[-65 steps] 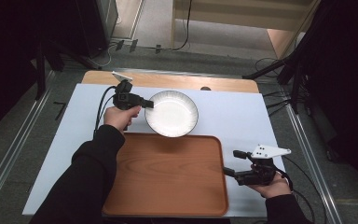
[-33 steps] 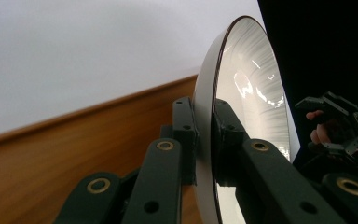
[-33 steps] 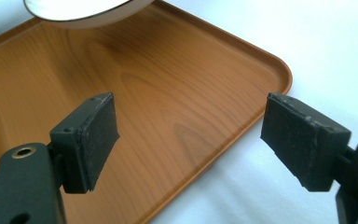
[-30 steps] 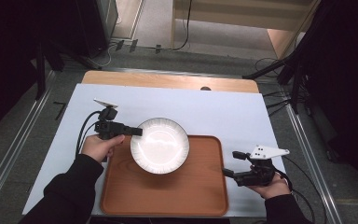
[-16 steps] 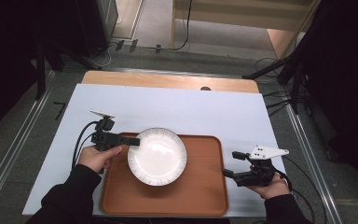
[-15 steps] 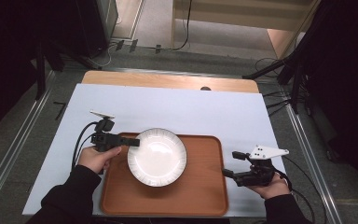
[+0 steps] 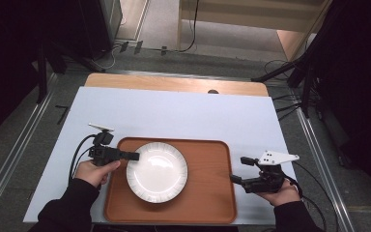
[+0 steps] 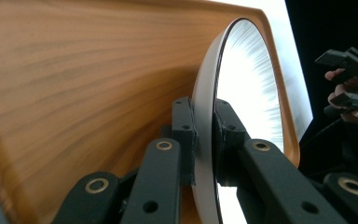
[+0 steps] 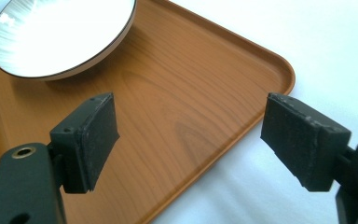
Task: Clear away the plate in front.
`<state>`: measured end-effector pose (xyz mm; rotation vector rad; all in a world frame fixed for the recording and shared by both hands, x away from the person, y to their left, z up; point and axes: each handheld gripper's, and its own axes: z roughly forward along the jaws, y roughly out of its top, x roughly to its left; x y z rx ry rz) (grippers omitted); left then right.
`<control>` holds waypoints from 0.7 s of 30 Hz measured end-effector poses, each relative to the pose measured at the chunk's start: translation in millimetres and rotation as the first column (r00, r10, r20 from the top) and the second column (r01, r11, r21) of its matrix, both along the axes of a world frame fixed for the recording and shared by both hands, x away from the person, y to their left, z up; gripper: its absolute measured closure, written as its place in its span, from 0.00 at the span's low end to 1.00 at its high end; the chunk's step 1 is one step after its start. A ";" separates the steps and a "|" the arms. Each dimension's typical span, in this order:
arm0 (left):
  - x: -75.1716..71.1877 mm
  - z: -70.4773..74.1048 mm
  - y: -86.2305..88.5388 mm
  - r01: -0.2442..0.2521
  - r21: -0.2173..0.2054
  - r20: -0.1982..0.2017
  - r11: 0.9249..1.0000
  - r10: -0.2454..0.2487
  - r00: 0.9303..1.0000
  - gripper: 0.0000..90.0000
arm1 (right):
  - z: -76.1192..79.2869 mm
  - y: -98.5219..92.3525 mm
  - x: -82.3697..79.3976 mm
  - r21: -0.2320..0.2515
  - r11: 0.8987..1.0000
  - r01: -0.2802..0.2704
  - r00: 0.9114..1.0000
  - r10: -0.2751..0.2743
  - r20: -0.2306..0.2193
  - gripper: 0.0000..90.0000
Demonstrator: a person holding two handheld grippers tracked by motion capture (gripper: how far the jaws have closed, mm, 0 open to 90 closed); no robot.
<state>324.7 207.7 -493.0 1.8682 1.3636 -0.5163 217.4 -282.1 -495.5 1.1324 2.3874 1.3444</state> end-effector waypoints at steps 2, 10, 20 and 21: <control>-0.9 -1.4 0.6 -0.009 0.000 -0.007 1.000 0.009 1.000 0.91 | 0.0 -0.1 0.0 0.000 1.000 0.000 1.000 0.000 0.000 0.21; -3.5 -9.5 -2.3 -0.001 0.007 -0.028 1.000 0.001 1.000 0.91 | 0.0 1.1 0.5 0.003 1.000 -0.001 1.000 0.001 0.000 0.21; -3.0 -21.4 -16.0 0.002 0.011 -0.050 1.000 -0.001 0.999 0.93 | 0.1 1.1 1.1 0.000 1.000 -0.004 1.000 0.004 0.000 0.21; -3.2 -22.2 -18.5 -0.006 0.008 -0.048 1.000 0.006 0.999 0.93 | 0.1 1.1 1.1 -0.001 1.000 -0.005 1.000 0.005 0.001 0.21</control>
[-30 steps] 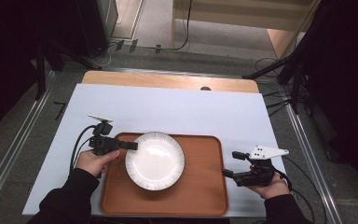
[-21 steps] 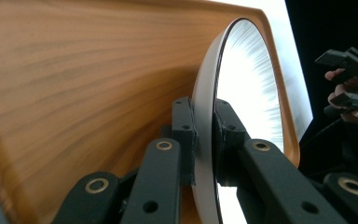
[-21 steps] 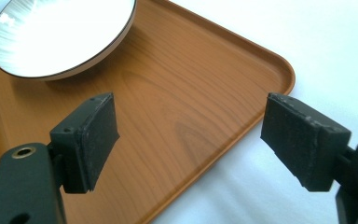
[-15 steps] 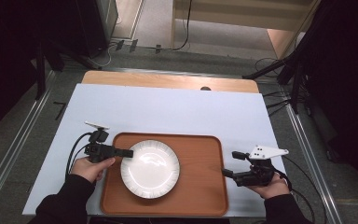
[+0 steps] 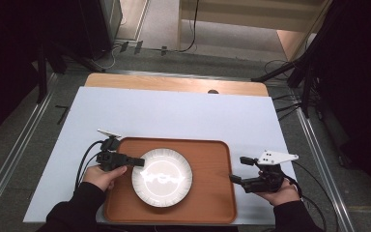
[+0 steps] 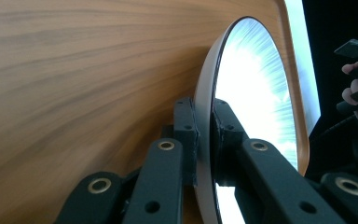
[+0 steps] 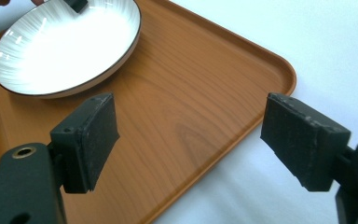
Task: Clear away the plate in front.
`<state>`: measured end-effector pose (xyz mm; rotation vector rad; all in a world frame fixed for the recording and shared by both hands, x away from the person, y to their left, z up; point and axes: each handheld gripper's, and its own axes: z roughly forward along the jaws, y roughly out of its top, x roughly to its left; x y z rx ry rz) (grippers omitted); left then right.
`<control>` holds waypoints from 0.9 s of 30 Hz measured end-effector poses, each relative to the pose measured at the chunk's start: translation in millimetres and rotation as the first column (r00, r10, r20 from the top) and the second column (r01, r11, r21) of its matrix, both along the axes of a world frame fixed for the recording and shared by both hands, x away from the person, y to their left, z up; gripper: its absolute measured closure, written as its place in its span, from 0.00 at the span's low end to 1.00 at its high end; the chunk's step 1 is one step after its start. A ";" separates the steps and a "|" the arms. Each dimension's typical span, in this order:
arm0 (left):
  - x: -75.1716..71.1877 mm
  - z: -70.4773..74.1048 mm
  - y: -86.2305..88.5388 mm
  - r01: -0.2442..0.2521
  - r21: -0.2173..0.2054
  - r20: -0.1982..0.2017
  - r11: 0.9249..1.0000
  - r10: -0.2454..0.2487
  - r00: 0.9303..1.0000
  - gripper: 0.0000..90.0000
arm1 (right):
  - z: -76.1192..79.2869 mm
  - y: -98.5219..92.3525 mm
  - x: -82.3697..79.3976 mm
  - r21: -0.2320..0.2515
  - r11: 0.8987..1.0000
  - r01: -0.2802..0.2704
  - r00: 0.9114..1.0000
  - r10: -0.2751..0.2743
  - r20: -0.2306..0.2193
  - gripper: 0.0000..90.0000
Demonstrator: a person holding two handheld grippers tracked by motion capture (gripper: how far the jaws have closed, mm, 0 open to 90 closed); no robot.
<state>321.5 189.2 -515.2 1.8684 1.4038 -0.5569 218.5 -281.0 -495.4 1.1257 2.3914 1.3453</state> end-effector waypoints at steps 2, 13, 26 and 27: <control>0.3 -1.8 -4.3 0.004 0.013 0.006 1.000 -0.004 1.000 0.93 | 0.2 0.2 0.0 0.002 1.000 0.001 1.000 -0.001 0.000 0.21; -3.1 -3.9 -14.5 0.019 0.058 0.047 0.998 -0.022 0.999 0.94 | 0.0 1.9 2.5 0.003 1.000 -0.010 1.000 0.010 -0.005 0.21; -9.1 13.7 -14.7 0.063 0.129 0.143 0.990 -0.082 0.986 0.74 | 0.3 2.8 2.7 0.003 1.000 -0.014 1.000 0.014 -0.006 0.21; -9.9 16.3 -13.2 0.059 0.137 0.160 0.989 -0.081 0.984 0.72 | 0.2 2.7 2.6 0.002 1.000 -0.014 1.000 0.014 -0.005 0.21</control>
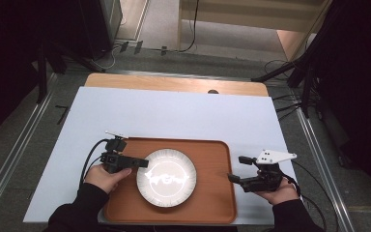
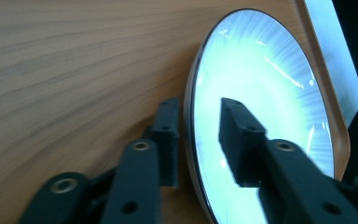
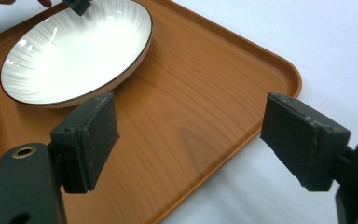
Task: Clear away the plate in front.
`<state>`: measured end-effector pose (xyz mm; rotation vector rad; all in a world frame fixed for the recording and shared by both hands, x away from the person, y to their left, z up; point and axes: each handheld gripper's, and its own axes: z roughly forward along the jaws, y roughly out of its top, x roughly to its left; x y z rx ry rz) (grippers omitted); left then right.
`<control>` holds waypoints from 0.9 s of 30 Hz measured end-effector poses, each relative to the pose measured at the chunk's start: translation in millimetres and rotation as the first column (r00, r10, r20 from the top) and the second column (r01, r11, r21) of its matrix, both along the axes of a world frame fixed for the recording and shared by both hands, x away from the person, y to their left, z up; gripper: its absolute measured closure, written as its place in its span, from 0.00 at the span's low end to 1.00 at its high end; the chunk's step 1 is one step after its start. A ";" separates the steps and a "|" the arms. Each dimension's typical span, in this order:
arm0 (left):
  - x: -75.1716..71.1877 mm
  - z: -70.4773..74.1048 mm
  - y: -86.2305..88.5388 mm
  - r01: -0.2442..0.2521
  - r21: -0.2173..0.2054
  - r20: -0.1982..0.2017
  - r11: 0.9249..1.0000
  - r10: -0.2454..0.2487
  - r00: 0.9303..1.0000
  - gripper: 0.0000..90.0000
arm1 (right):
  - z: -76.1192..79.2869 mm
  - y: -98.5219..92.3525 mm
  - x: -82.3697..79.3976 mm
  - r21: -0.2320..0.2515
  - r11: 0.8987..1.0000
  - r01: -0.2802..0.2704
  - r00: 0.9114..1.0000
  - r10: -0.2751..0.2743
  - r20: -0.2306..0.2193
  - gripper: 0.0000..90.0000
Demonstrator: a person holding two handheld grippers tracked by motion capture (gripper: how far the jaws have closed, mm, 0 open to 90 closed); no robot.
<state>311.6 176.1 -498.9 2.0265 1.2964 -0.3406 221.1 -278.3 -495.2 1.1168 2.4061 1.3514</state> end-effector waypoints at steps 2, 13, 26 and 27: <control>-0.8 5.4 3.5 0.009 0.004 0.009 1.000 -0.009 1.000 0.66 | 0.0 -0.2 -0.4 -0.001 1.000 0.004 1.000 -0.004 -0.001 0.21; -10.7 24.0 21.2 0.068 0.055 0.049 0.996 -0.071 0.996 0.40 | -0.5 -1.0 -0.7 -0.003 1.000 0.004 1.000 -0.004 -0.006 0.21; -24.7 30.2 29.4 0.177 0.100 0.084 0.979 -0.186 0.979 0.35 | -1.0 -1.1 -1.0 -0.009 1.000 0.004 1.000 -0.004 -0.006 0.21; -25.8 30.9 30.0 0.183 0.106 0.094 0.977 -0.194 0.977 0.34 | -0.9 -1.1 -1.2 -0.010 1.000 0.003 1.000 -0.003 -0.006 0.21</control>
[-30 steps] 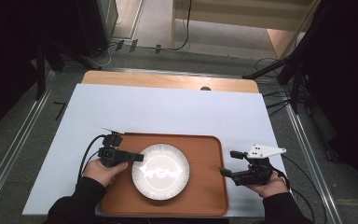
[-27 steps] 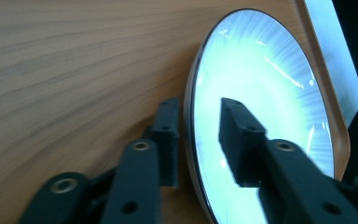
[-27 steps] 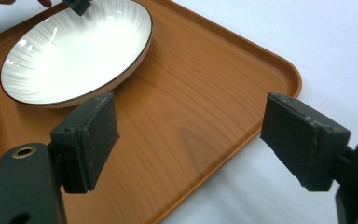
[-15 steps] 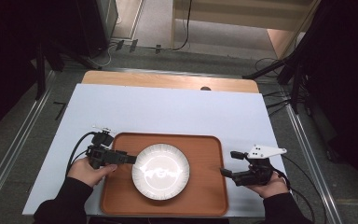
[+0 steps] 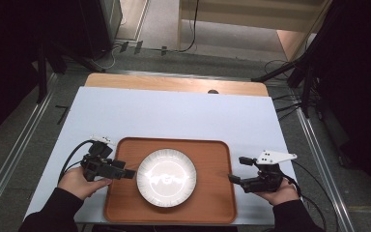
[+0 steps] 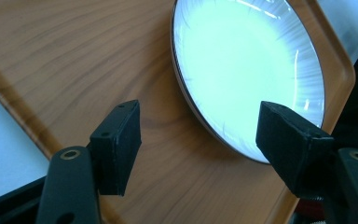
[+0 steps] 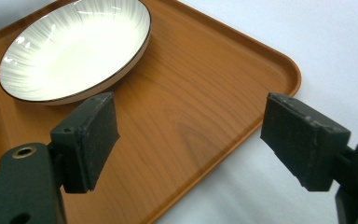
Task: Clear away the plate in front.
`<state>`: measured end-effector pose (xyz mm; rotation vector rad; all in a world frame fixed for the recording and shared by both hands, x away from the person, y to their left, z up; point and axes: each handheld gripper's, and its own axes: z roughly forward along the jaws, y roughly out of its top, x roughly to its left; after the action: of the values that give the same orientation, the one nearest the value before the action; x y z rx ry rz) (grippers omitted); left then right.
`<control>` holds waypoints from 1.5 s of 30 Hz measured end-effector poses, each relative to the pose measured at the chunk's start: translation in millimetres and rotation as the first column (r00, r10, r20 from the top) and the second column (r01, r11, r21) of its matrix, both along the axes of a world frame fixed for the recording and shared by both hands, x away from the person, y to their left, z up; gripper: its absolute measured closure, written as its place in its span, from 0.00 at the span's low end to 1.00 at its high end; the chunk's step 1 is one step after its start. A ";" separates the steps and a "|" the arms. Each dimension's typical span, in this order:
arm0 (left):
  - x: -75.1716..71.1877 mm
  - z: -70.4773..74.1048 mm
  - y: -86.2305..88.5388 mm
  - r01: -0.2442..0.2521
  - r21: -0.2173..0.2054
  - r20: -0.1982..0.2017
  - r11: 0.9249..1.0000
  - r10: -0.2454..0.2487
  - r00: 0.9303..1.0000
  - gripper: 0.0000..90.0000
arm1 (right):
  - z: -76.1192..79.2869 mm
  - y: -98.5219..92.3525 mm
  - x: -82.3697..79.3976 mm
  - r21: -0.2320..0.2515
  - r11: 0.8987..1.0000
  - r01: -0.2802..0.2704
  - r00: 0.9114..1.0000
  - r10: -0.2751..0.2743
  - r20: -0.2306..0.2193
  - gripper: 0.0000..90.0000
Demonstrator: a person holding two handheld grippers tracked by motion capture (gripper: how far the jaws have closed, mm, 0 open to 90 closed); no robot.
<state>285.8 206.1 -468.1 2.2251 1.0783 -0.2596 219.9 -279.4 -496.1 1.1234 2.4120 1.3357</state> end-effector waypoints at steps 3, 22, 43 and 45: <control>-4.3 2.2 3.2 0.010 0.020 0.032 1.000 -0.011 0.999 0.32 | -0.3 0.3 -0.2 0.002 1.000 0.000 1.000 0.000 -0.001 0.21; -26.2 10.2 54.8 -0.035 0.029 0.175 0.999 0.029 0.984 0.27 | -0.1 -0.9 -0.8 0.005 1.000 0.008 1.000 -0.008 0.002 0.21; -35.4 5.6 104.5 -0.093 0.035 0.352 0.995 0.074 0.933 0.23 | 0.9 -3.4 -1.2 0.019 1.000 0.012 1.000 -0.012 0.009 0.21; -35.6 2.8 109.1 -0.084 0.016 0.359 0.996 0.072 0.930 0.23 | 1.0 -3.5 -1.2 0.019 1.000 0.012 1.000 -0.012 0.010 0.21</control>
<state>250.2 315.2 -465.3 2.1411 0.9697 0.1955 218.7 -282.9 -495.2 1.1314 2.3870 1.3600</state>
